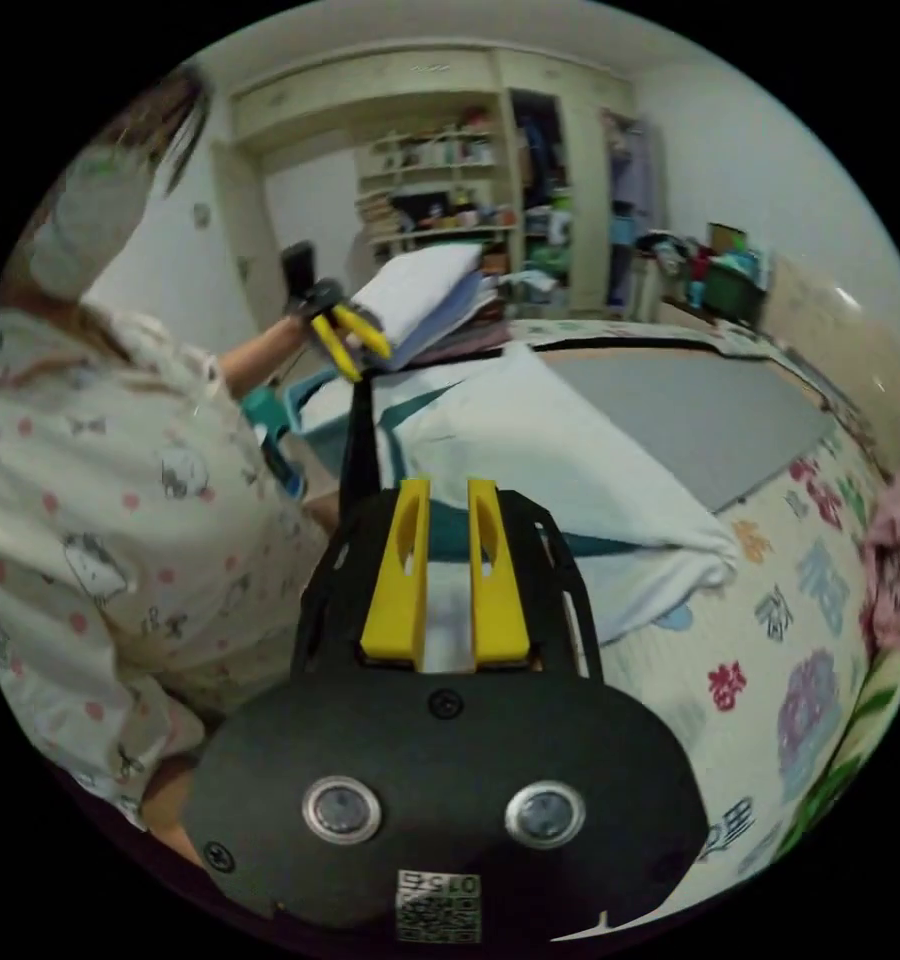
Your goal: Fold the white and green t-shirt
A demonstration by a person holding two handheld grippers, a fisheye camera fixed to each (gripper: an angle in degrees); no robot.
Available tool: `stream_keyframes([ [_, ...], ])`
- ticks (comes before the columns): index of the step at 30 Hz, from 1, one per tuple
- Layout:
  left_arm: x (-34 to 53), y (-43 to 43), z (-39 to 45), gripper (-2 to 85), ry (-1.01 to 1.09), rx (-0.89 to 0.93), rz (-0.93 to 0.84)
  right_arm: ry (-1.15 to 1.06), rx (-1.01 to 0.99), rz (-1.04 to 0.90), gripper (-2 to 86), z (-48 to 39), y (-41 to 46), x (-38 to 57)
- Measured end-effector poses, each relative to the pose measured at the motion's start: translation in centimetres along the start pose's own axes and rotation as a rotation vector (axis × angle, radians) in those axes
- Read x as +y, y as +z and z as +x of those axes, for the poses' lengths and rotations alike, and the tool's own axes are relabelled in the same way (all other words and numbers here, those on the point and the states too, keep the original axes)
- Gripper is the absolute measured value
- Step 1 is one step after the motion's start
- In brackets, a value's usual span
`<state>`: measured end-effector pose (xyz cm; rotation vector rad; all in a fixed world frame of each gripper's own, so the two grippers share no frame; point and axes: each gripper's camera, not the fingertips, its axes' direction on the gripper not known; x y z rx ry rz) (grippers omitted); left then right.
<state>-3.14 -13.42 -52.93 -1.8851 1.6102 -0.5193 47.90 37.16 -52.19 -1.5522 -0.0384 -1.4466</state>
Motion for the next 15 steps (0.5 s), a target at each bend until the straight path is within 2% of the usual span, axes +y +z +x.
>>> stream_keyframes([
  [2,-0.3,1.7,0.2,10.7,0.011,0.03,-0.069,-0.162,-0.027,-0.113,8.3,-3.5,2.3,-0.9],
  [4,-0.6,3.2,0.1,10.7,0.013,0.039,-0.109,-0.194,-0.048,-0.19,8.8,-4.4,4.1,-1.6],
  [10,-1.2,7.6,-0.7,9.5,0.021,0.051,-0.256,-0.192,0.007,-0.378,8.3,-4.8,8.2,-2.8],
  [15,-1.5,8.4,-2.2,4.0,-0.021,0.083,-0.286,-0.111,0.023,-0.363,0.7,-3.6,8.1,-5.6],
])
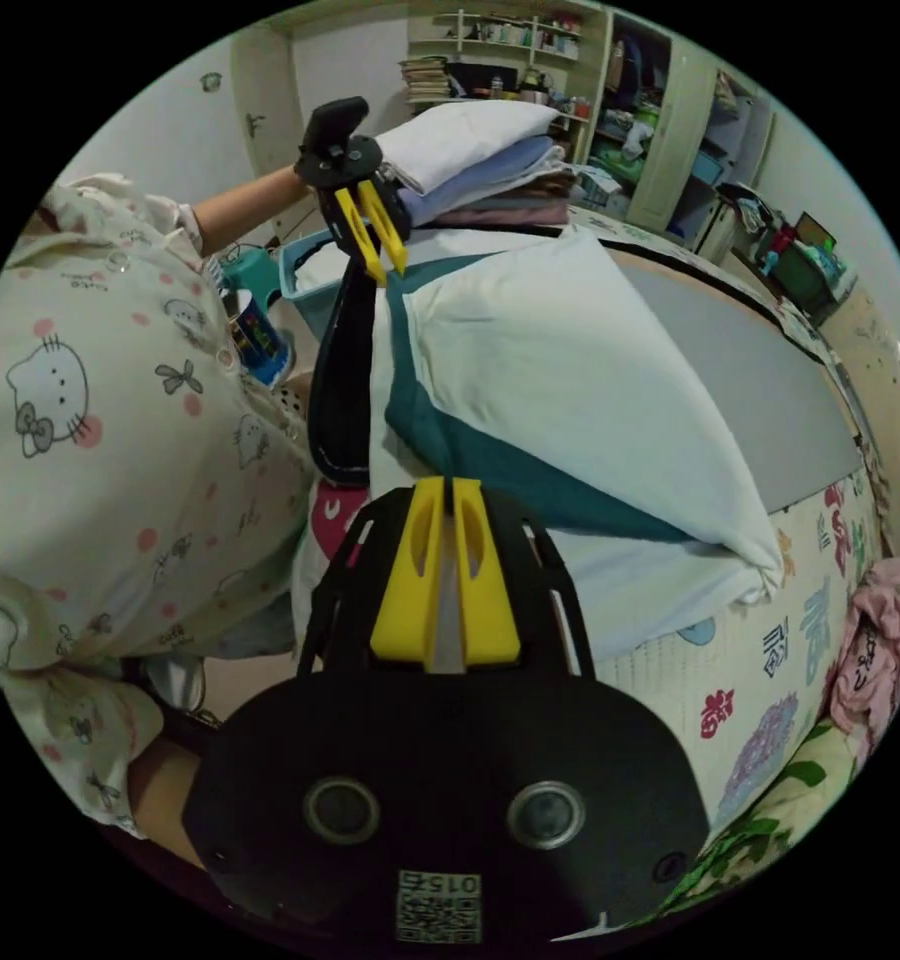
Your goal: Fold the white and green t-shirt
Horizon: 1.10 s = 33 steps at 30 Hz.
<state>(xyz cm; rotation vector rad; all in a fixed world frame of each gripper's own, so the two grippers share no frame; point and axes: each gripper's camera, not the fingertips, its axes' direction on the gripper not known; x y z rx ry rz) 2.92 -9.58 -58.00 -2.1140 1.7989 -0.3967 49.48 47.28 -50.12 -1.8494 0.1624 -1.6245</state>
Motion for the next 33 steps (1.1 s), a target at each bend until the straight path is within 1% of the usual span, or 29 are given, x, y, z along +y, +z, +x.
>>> stream_keyframes([
  [3,-0.3,-1.4,-1.4,2.4,-0.04,0.008,0.039,0.042,-0.05,0.031,-0.4,1.6,-1.7,-2.2],
  [7,-1.1,-3.9,-4.2,1.7,-0.128,0.01,0.093,0.114,-0.024,0.133,-0.8,4.9,-6.0,-5.9],
  [9,-2.2,-6.1,-7.4,1.6,-0.244,-0.008,0.139,0.152,-0.003,0.189,-0.9,7.1,-8.4,-7.6],
  [12,-4.2,-8.5,-12.3,1.6,-0.318,-0.068,0.215,0.206,0.052,0.282,-0.9,11.9,-12.5,-11.4],
  [13,-4.8,-8.8,-13.5,1.6,-0.324,-0.09,0.223,0.235,0.09,0.311,-0.9,14.7,-14.0,-13.6],
  [15,-7.8,-9.2,-19.1,1.8,-0.356,-0.185,0.268,0.314,0.18,0.339,-0.8,20.1,-15.6,-17.7],
  [16,-8.7,-9.1,-20.8,1.9,-0.368,-0.21,0.281,0.38,0.246,0.362,-0.7,24.4,-16.3,-20.7],
  [17,-10.4,-8.8,-24.4,2.1,-0.428,-0.265,0.32,0.457,0.307,0.396,-0.5,29.2,-16.8,-23.8],
  [18,-11.9,-8.3,-28.3,2.4,-0.518,-0.319,0.391,0.499,0.343,0.413,-0.4,31.7,-17.0,-25.3],
  [19,-12.4,-8.0,-30.2,2.6,-0.574,-0.351,0.44,0.589,0.426,0.46,0.1,36.4,-17.2,-28.3],
  [20,-12.8,-7.0,-33.5,3.2,-0.717,-0.417,0.56,0.684,0.507,0.507,0.7,40.5,-17.2,-30.8],
  [21,-13.0,-5.7,-35.8,3.8,-0.83,-0.481,0.65,0.723,0.533,0.515,1.7,42.3,-17.1,-31.9],
  [22,-13.1,-5.0,-36.7,4.7,-0.867,-0.508,0.67,0.763,0.542,0.478,3.7,44.9,-16.7,-33.9],
  [23,-13.4,-3.9,-37.8,6.5,-0.921,-0.541,0.667,0.72,0.515,0.45,5.5,45.2,-16.6,-35.1],
  [25,-13.6,-2.5,-38.4,7.7,-0.88,-0.484,0.634,0.611,0.478,0.449,6.6,43.1,-15.8,-35.3],
  [26,-13.7,-1.3,-38.2,8.0,-0.774,-0.376,0.599,0.535,0.419,0.431,7.0,41.1,-14.8,-35.0],
  [27,-14.0,0.3,-37.7,8.3,-0.639,-0.231,0.526,0.501,0.378,0.421,7.3,40.2,-14.2,-35.0],
  [28,-14.2,1.1,-37.4,8.4,-0.589,-0.161,0.475,0.445,0.285,0.392,8.4,38.6,-12.9,-35.0],
  [29,-14.4,2.7,-36.6,8.9,-0.527,-0.043,0.374,0.395,0.196,0.351,9.8,37.3,-11.6,-35.5],
  [30,-14.7,3.9,-35.4,9.7,-0.459,0.036,0.298,0.375,0.158,0.328,10.3,36.8,-10.9,-35.9],
  [31,-14.7,4.3,-34.7,10.1,-0.426,0.055,0.272,0.334,0.107,0.29,11.4,35.9,-9.7,-36.7],
  [33,-15.1,5.3,-31.9,11.3,-0.322,0.031,0.212,0.276,0.087,0.256,11.9,35.1,-8.8,-38.7],
])
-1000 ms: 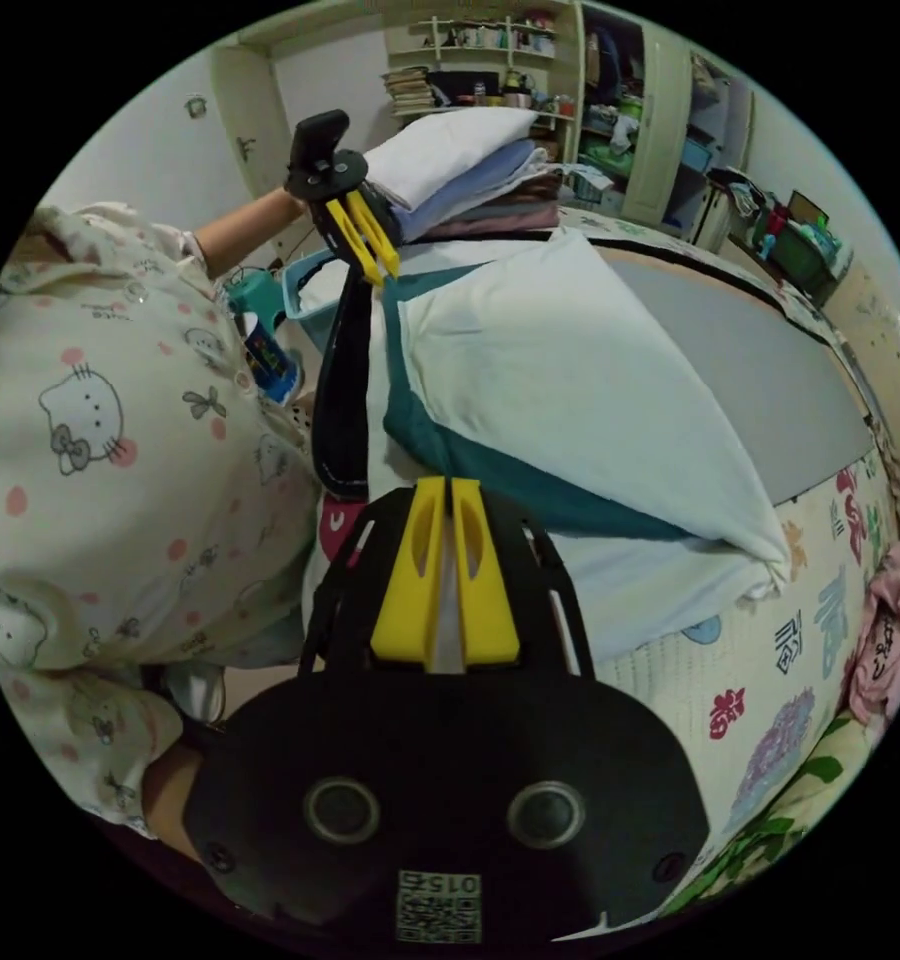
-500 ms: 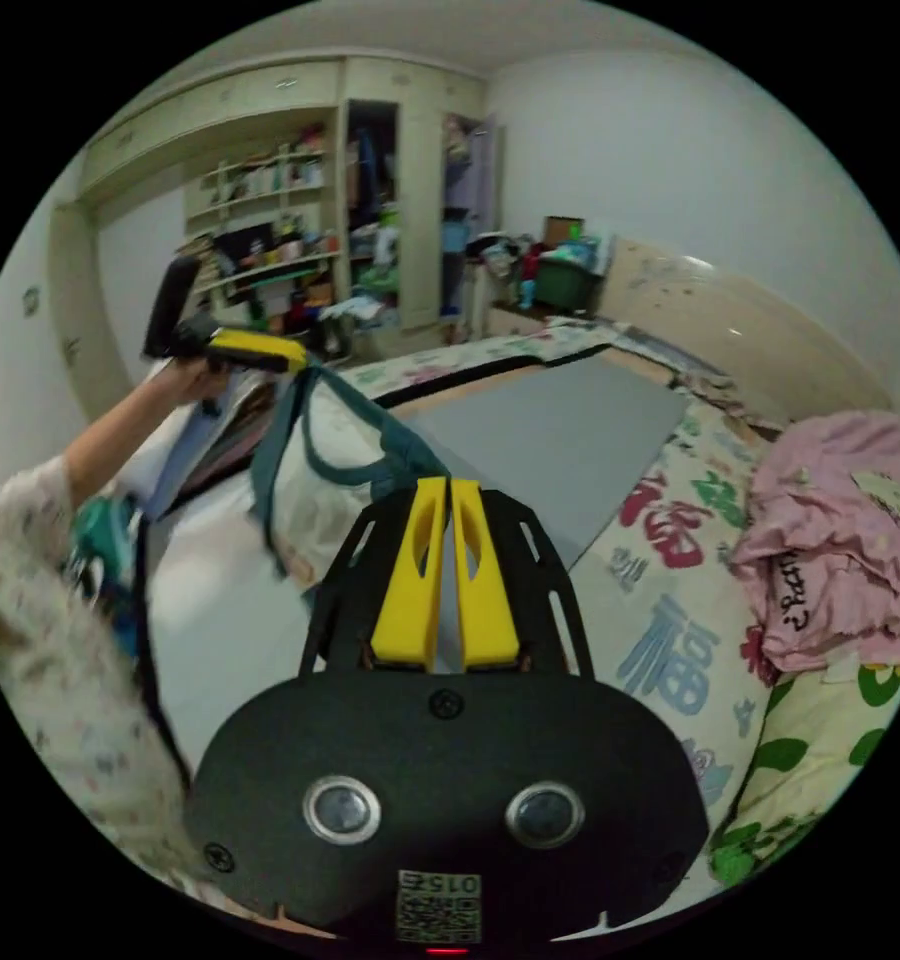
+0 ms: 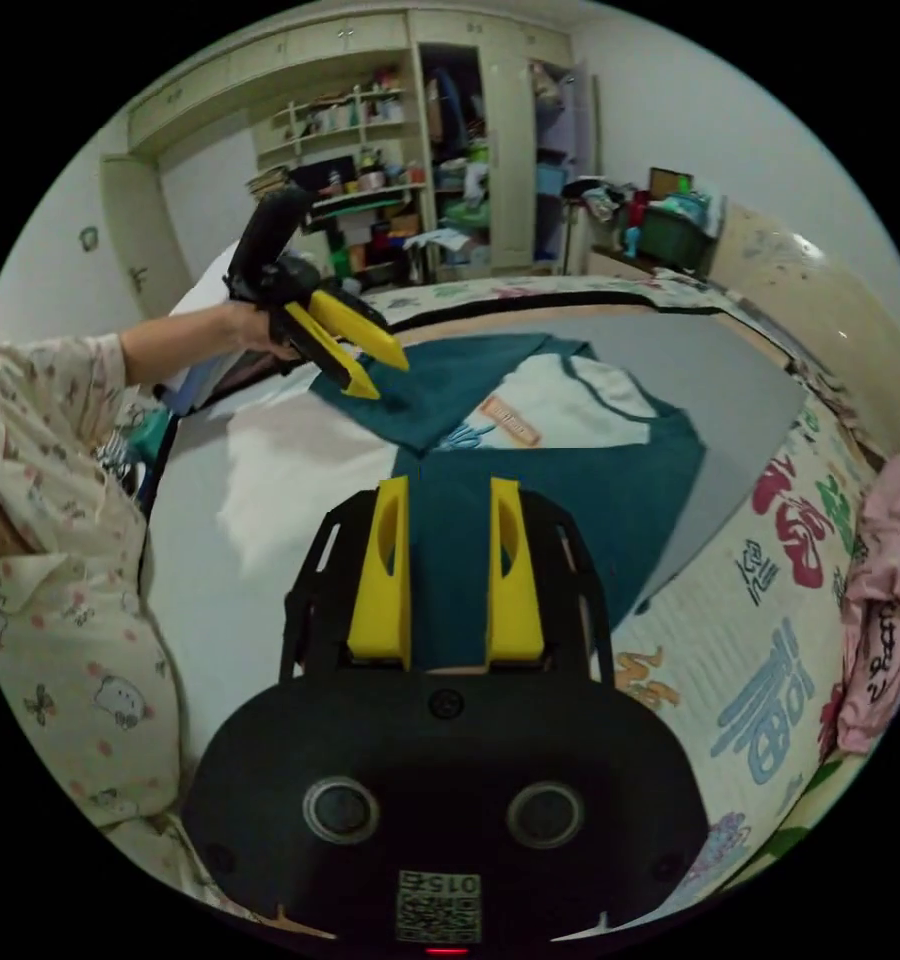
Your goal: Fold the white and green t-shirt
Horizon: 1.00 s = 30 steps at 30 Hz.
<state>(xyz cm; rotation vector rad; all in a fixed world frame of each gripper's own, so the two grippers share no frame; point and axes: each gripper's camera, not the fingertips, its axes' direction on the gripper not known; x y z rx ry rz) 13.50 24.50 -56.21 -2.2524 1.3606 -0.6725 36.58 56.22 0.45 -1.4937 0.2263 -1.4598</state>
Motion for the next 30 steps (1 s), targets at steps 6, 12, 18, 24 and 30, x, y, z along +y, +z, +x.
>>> stream_keyframes([
  [6,-0.4,4.0,1.4,10.4,0.116,-0.066,-0.158,-0.147,-0.033,-0.152,12.7,-3.0,1.5,-7.0],
  [12,-0.7,4.3,-1.7,2.6,0.033,0.034,-0.118,-0.072,0.024,-0.188,1.7,-1.5,1.8,-14.0],
  [18,3.3,-4.5,-11.9,2.1,-0.41,-0.208,0.187,0.419,0.212,0.129,0.1,11.9,-9.3,-14.3],
  [24,13.6,-10.0,-18.2,6.2,-1.008,-0.695,0.42,0.902,0.567,0.114,5.5,20.5,-15.4,-8.7],
  [30,7.7,-5.1,-15.6,6.2,-0.674,-0.534,0.285,0.628,0.432,0.179,5.4,14.2,-16.8,-16.6],
])
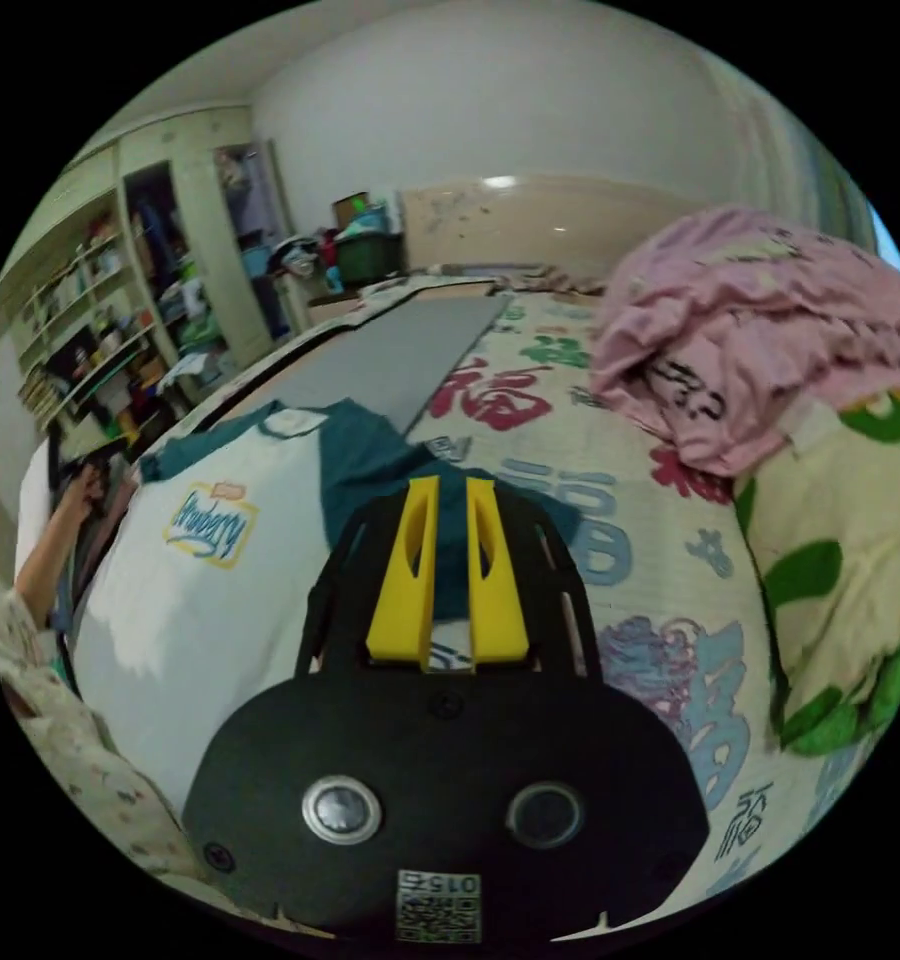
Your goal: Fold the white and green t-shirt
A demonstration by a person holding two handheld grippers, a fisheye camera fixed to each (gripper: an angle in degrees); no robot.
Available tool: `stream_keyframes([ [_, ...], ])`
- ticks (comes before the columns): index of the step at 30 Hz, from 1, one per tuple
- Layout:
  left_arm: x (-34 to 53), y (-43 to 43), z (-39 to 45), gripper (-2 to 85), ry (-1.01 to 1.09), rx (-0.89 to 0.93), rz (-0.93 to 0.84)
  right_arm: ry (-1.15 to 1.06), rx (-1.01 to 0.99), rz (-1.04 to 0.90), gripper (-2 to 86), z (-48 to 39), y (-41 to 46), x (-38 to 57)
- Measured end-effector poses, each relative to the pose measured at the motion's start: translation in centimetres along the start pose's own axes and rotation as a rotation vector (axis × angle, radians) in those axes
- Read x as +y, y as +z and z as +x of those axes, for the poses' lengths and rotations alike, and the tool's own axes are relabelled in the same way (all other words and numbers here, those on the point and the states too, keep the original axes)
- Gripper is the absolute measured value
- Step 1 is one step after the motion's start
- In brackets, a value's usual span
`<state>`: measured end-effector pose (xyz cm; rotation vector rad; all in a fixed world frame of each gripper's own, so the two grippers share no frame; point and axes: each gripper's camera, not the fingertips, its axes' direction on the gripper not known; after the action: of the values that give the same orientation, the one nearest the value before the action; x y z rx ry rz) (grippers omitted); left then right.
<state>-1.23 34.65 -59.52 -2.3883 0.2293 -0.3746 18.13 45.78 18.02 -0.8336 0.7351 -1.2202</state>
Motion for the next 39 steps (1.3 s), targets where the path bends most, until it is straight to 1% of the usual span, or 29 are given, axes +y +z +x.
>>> stream_keyframes([
  [2,0.0,2.2,2.4,5.3,0.1,0.031,-0.084,-0.134,-0.053,-0.073,4.7,-4.4,1.0,-0.7],
  [3,0.2,3.5,3.5,4.7,0.139,0.033,-0.125,-0.164,-0.057,-0.099,4.4,-5.2,1.4,-0.7],
  [4,0.4,4.2,3.8,4.5,0.154,0.03,-0.146,-0.201,-0.037,-0.16,3.8,-6.4,2.3,-0.7],
  [6,1.0,6.7,4.3,3.7,0.17,-0.017,-0.222,-0.215,0.066,-0.268,0.7,-6.6,3.6,-0.3],
  [7,1.2,7.2,4.3,3.5,0.171,-0.034,-0.237,-0.216,0.153,-0.335,0.0,-6.1,3.8,0.0],
  [8,1.6,8.1,4.1,3.0,0.179,-0.069,-0.269,-0.222,0.157,-0.35,-0.5,-5.3,2.7,0.4],
  [10,2.2,8.3,3.7,2.4,0.168,-0.05,-0.267,-0.189,0.117,-0.361,-0.8,-3.4,0.0,0.7],
  [12,2.6,8.2,3.1,1.9,0.129,-0.032,-0.278,-0.149,0.165,-0.403,-0.9,-1.1,-2.3,1.4],
  [15,3.5,8.2,3.3,1.6,0.139,-0.044,-0.275,-0.096,0.161,-0.415,-1.0,2.5,-7.0,2.8],
  [16,3.7,8.1,3.4,1.6,0.141,-0.05,-0.274,-0.072,0.139,-0.392,-1.0,3.7,-9.3,3.3],
  [18,4.2,7.5,3.8,1.4,0.133,-0.091,-0.28,-0.025,0.155,-0.305,-0.9,5.1,-13.9,3.8],
  [19,4.3,7.1,4.0,1.4,0.129,-0.116,-0.279,0.014,0.15,-0.207,-0.8,6.0,-17.9,4.2],
  [20,4.5,5.8,4.5,1.3,0.118,-0.169,-0.259,0.087,0.121,-0.067,-0.7,7.1,-22.9,4.6],
  [21,4.8,3.8,5.1,1.2,0.104,-0.192,-0.213,0.12,0.088,0.01,-0.7,7.6,-25.5,5.0],
  [22,5.0,2.6,5.5,1.0,0.094,-0.191,-0.179,0.156,-0.021,0.172,-0.6,8.2,-30.7,6.2],
  [23,5.5,-0.1,6.5,0.5,0.068,-0.165,-0.101,0.156,-0.166,0.34,-0.6,8.6,-35.6,8.0],
  [24,6.1,-3.1,7.8,0.0,0.033,-0.1,-0.009,0.151,-0.243,0.418,-0.6,8.8,-37.8,9.0],
  [25,6.5,-4.6,8.5,-0.4,0.018,-0.051,0.043,0.141,-0.395,0.543,-0.5,9.2,-41.7,10.9],
  [26,7.4,-7.5,10.4,-0.5,0.011,0.077,0.147,0.153,-0.536,0.622,-0.5,9.6,-44.9,12.6],
  [27,8.4,-10.0,12.6,-0.7,0.011,0.224,0.251,0.156,-0.6,0.644,-0.5,9.7,-46.2,13.2],
  [28,8.9,-11.0,13.8,-0.7,0.006,0.294,0.296,0.153,-0.709,0.66,-0.5,9.8,-48.6,14.4],
  [29,9.7,-12.6,16.3,-0.8,-0.009,0.415,0.368,0.155,-0.786,0.647,-0.5,9.9,-50.6,15.2],
  [30,10.4,-13.6,19.2,-0.8,-0.021,0.512,0.417,0.155,-0.813,0.638,-0.5,10.0,-51.5,15.6],
  [31,10.6,-14.0,20.7,-0.8,-0.019,0.55,0.434,0.156,-0.847,0.625,-0.5,10.2,-53.4,16.5],
  [33,11.2,-14.7,27.0,-0.9,-0.018,0.688,0.455,0.159,-0.869,0.621,-0.5,11.1,-56.1,18.0],
  [36,11.7,-15.7,34.1,-0.9,0.045,0.776,0.455,0.203,-0.988,0.616,-0.5,14.9,-60.2,20.3],
  [37,11.9,-16.0,34.8,-0.9,0.013,0.764,0.455,0.265,-1.012,0.685,-0.5,17.5,-62.2,21.9],
  [38,12.4,-16.8,36.0,-0.9,0.019,0.76,0.481,0.27,-1.053,0.724,-0.5,19.9,-64.2,23.0],
  [39,13.0,-17.7,36.8,-0.9,0.053,0.807,0.506,0.274,-1.081,0.735,-0.5,21.1,-65.1,23.4],
])
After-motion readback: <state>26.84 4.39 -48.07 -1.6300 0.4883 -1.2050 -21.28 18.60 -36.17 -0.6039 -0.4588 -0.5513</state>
